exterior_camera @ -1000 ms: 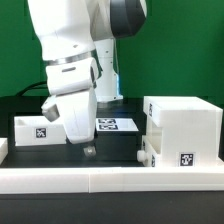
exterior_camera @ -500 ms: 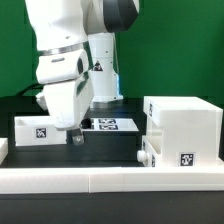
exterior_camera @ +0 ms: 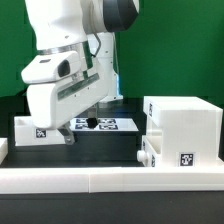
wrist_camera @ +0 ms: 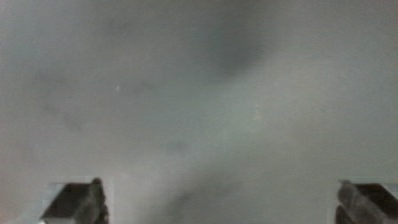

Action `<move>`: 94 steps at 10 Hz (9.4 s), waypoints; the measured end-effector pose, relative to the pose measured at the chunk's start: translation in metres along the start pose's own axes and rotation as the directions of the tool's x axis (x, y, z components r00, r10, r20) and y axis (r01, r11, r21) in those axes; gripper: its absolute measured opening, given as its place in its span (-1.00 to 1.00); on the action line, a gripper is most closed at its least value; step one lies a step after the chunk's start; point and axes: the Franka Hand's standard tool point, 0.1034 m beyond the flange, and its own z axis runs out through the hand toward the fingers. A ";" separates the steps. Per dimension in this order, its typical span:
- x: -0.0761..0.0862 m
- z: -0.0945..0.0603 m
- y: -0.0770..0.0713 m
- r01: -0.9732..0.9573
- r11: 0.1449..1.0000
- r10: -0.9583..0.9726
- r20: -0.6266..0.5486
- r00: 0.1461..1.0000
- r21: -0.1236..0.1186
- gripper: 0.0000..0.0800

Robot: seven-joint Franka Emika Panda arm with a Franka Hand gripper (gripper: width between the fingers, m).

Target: Assemble drawer

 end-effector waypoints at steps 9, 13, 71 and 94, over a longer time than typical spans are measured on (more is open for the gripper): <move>-0.054 -0.024 -0.026 -0.539 0.841 0.539 -0.025 0.842 -0.052 0.62; -0.054 -0.024 -0.026 -0.597 0.800 0.596 -0.031 0.802 -0.055 0.62; 0.025 -0.011 -0.021 0.543 0.838 -0.534 0.118 0.837 -0.054 -0.89; 0.062 -0.005 -0.010 0.565 0.825 -0.560 0.097 0.823 -0.026 -0.89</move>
Offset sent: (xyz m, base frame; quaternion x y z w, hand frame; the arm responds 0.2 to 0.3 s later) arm -0.0373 -0.0203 0.0182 -0.0431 0.0149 0.2220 0.9740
